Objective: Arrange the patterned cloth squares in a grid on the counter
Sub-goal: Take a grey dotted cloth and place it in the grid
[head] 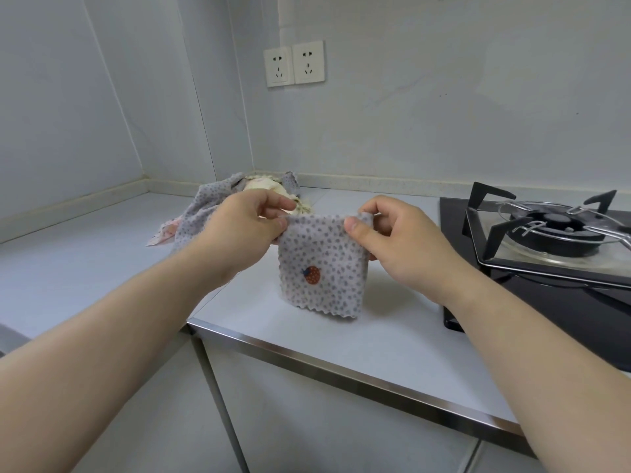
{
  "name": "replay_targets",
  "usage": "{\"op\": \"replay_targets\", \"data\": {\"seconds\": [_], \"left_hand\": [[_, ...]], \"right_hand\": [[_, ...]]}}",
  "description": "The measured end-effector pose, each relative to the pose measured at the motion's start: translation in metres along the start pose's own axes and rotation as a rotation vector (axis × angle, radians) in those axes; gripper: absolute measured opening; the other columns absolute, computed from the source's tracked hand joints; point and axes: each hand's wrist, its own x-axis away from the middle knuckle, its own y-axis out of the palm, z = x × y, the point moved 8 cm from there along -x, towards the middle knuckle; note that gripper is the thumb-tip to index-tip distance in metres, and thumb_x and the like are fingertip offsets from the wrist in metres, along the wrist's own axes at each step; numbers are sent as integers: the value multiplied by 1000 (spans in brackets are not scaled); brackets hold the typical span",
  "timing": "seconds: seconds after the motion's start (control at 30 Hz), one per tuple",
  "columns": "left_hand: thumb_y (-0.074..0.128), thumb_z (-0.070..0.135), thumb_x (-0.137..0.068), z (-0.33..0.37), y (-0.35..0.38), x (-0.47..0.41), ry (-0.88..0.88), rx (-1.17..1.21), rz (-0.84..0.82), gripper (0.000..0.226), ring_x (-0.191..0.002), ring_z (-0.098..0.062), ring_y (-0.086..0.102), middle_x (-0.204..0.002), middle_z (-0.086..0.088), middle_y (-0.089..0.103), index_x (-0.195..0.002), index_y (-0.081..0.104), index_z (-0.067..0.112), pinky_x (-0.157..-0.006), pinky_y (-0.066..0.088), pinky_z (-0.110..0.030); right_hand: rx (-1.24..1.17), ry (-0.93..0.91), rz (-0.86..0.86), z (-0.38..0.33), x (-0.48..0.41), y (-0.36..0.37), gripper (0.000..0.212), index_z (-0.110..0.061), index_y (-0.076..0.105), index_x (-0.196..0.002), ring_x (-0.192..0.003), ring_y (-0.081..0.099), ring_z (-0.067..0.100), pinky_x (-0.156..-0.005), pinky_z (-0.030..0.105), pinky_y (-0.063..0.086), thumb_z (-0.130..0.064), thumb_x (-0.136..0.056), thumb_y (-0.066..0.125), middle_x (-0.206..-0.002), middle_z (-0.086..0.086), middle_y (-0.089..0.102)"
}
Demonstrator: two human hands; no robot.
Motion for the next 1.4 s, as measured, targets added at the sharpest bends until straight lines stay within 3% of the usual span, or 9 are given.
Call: {"op": "replay_targets", "data": {"seconds": [0.23, 0.3, 0.4, 0.57, 0.73, 0.87, 1.0, 1.2, 1.4], "left_hand": [[55, 15, -103, 2, 4, 5, 2, -123, -7, 20, -95, -26, 70, -96, -2, 73, -93, 68, 25, -93, 56, -52], [53, 16, -103, -1, 7, 3, -27, -15, -13, 19, -97, -31, 68, -96, -5, 72, -91, 66, 24, -95, 55, -54], [52, 15, -105, -3, 16, 5, -99, 230, -11, 12, -87, -24, 65, -94, -6, 66, -96, 60, 15, -91, 57, -43], [62, 24, -99, -11, 44, 18, -247, 436, -241, 24, -101, -20, 73, -109, -3, 77, -115, 69, 8, -89, 55, -33], [62, 23, -99, -13, 43, 19, -235, 514, -121, 23, -102, -23, 73, -108, -5, 77, -114, 70, 7, -90, 57, -39], [62, 30, -100, -12, 38, 19, -211, 506, -22, 23, -95, -24, 75, -104, -4, 78, -112, 69, 13, -81, 60, -43], [60, 36, -101, -14, 36, 21, -197, 459, 55, 20, -88, -22, 76, -98, 0, 78, -108, 69, 19, -76, 63, -45], [59, 38, -101, -12, 26, 18, -108, 283, 176, 18, -86, -21, 76, -94, 0, 78, -101, 69, 23, -77, 63, -48], [61, 21, -102, -38, 13, 11, -337, 507, 249, 12, -76, -25, 76, -89, -7, 76, -102, 66, 10, -72, 63, -39]], "right_hand": [[-12, -23, 96, 1, -1, -9, 10, -29, 56, -101, -81, 73, 20, -87, 43, 57, -26, -98, 66, -80, -1, 77], [-47, -10, 113, 3, -2, -10, 16, -29, 55, -108, -82, 73, 17, -90, 42, 56, -25, -98, 66, -81, -3, 78], [-133, 37, 118, 9, -3, -11, 20, -25, 59, -116, -82, 74, 10, -93, 42, 56, -21, -98, 67, -84, -6, 79], [-264, 80, 138, 15, -6, -12, 14, -20, 66, -110, -87, 75, 12, -90, 40, 59, -16, -97, 68, -89, -3, 79], [-400, 180, 133, 25, -6, -5, 21, -11, 69, -111, -91, 75, 18, -81, 31, 61, -24, -94, 72, -97, 5, 79], [-428, 372, 21, 42, -2, 20, 41, -6, 73, -103, -90, 76, 21, -89, 40, 61, -46, -96, 64, -97, 6, 79], [-315, 334, 78, 42, -2, 26, 43, -12, 72, -97, -89, 75, 22, -88, 48, 61, -51, -100, 54, -93, 3, 78], [-311, 378, 25, 38, 2, 33, 50, -9, 69, -106, -87, 75, 24, -83, 43, 63, -54, -103, 46, -98, 7, 77], [-430, 448, -192, 24, 16, 52, 28, -26, 61, -109, -71, 69, 22, -82, 44, 54, -52, -101, 52, -99, 12, 75]]}}
